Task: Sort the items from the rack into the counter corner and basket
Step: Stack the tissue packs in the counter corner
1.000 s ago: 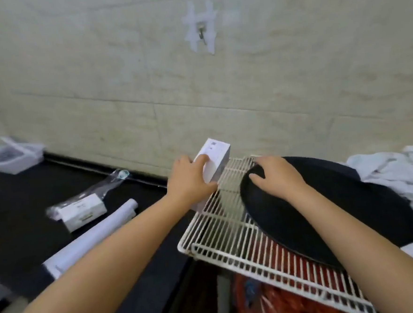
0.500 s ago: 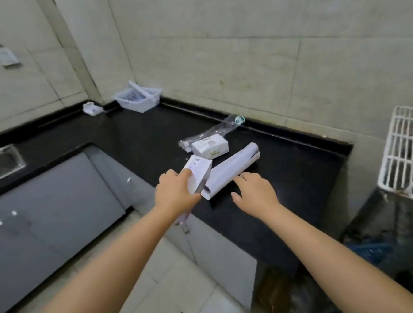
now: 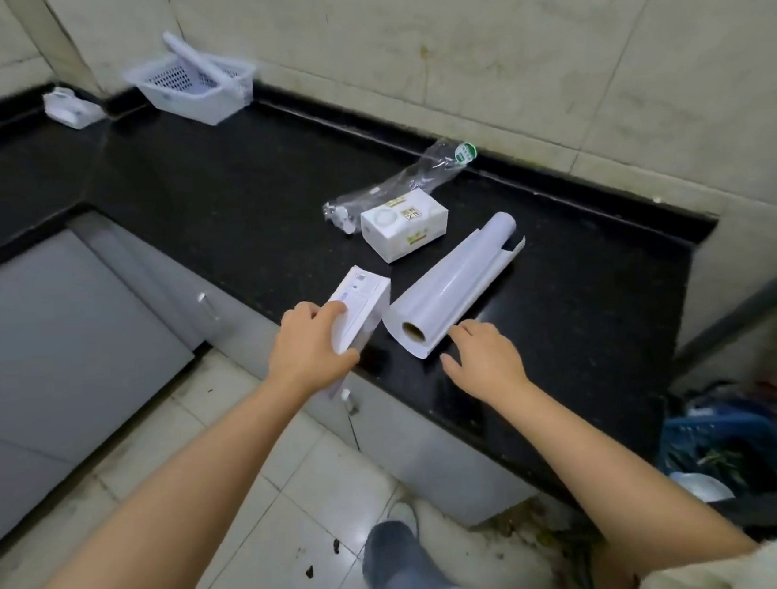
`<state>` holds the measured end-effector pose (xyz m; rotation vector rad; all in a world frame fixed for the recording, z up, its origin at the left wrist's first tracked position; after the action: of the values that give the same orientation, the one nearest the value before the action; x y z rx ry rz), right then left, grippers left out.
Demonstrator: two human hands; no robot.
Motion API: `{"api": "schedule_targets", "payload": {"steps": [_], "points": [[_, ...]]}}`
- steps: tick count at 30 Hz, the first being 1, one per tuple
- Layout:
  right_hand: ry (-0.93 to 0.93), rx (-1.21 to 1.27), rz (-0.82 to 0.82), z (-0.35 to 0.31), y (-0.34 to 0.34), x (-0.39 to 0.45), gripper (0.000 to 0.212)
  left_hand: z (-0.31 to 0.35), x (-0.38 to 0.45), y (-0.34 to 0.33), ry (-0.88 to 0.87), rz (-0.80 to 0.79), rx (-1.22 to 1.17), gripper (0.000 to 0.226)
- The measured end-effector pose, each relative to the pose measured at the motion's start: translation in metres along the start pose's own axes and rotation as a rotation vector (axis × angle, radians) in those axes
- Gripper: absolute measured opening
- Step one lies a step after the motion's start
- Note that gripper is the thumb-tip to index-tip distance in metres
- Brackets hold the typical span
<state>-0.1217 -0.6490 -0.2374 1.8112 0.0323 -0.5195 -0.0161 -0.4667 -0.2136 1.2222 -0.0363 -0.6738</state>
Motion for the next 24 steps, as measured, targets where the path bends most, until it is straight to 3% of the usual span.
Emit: {"api": "schedule_targets", "payload": {"steps": [11,24], "points": [[-0.238,0.232,-0.017,0.022,-0.007,0.043,0.038,0.017,0.117,0.013,-0.312,-0.185,0.114,0.062],[-0.612,0.476,0.123,-0.024,-0.008,0.054,0.041,0.009,0.175,-0.009,-0.42,-0.329,0.26,0.059]]}}
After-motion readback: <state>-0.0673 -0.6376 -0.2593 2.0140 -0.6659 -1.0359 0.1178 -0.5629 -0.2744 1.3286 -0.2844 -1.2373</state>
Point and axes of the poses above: each hand's wrist, its own x-axis towards the middle knuckle, its own y-axis out of the back of the hand, z = x × y, the point moved 4 cm from there along x, towards the middle knuckle, and after that the axes turned 15 degrees about -z, right-handed, at the moved point
